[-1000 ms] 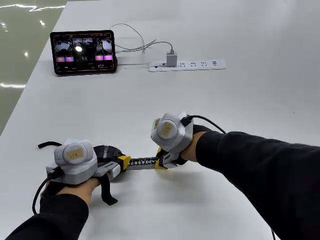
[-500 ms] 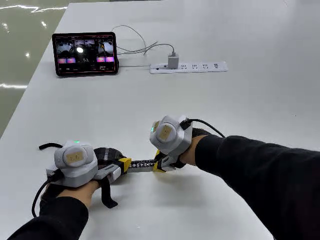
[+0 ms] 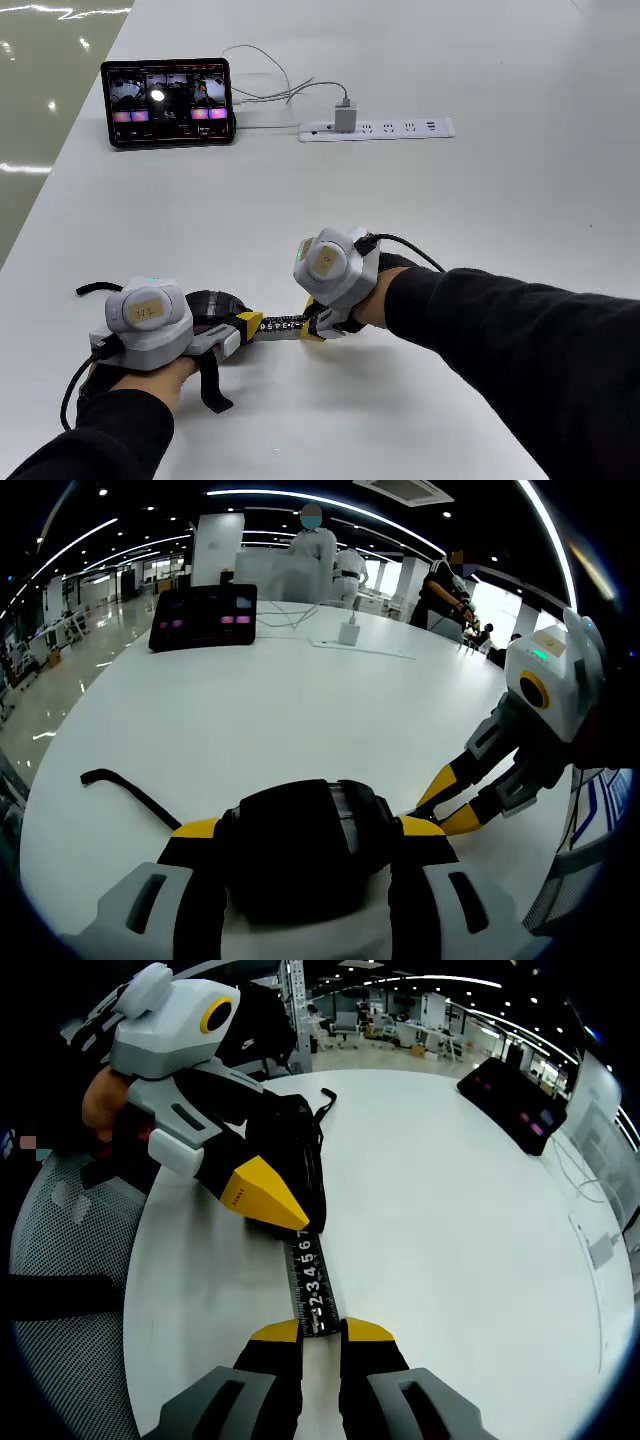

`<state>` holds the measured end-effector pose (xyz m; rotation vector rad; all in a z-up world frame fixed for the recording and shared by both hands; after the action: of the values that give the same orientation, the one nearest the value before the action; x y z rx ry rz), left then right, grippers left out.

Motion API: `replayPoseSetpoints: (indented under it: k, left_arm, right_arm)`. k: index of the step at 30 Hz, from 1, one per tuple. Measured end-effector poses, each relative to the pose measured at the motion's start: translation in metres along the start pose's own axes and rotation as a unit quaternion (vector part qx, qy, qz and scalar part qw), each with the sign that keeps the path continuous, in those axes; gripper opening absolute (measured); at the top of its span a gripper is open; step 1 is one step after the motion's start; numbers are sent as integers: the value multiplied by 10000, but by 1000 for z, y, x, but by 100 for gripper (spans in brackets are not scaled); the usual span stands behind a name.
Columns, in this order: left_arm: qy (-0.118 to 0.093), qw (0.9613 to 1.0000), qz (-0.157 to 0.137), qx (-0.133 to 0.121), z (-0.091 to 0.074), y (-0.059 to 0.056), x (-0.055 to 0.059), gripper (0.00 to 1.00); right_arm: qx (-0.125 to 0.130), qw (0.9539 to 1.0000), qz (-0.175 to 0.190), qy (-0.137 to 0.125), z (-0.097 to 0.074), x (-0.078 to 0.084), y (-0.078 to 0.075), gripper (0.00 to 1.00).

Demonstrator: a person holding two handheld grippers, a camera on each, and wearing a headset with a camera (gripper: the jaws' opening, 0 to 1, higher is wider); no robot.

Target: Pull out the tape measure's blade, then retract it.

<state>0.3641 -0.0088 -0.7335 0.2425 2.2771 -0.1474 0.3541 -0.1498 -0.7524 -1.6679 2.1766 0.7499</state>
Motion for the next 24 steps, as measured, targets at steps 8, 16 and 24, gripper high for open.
replayPoseSetpoints:
  k: [8, 16, 24]
  left_arm:
    - [5, 10000, 2, 3, 0, 0, 0, 61]
    - [1, 10000, -11, 11, 1, 1, 0, 61]
    - [6, 10000, -13, 8, 1, 1, 1, 61]
  right_arm:
    - [-10, 10000, -1, -43, 2, -3, 0, 9]
    - [-36, 9999, 20, -96, 5, -7, 1, 9]
    - [-37, 9999, 24, -118, 7, -9, 1, 9]
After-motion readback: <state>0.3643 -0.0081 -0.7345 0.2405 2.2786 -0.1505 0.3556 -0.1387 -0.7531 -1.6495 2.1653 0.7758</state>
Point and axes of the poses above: the centre of the closed fingertips' face, and the gripper's own axes: z roughly forward along the fingers, y roughly to its left, x roughly out of its underside, the point moved 5 cm from there along -z, roughly backward along the fingers, and after that the axes turned 11 degrees about -x, right-handed, at the moved point
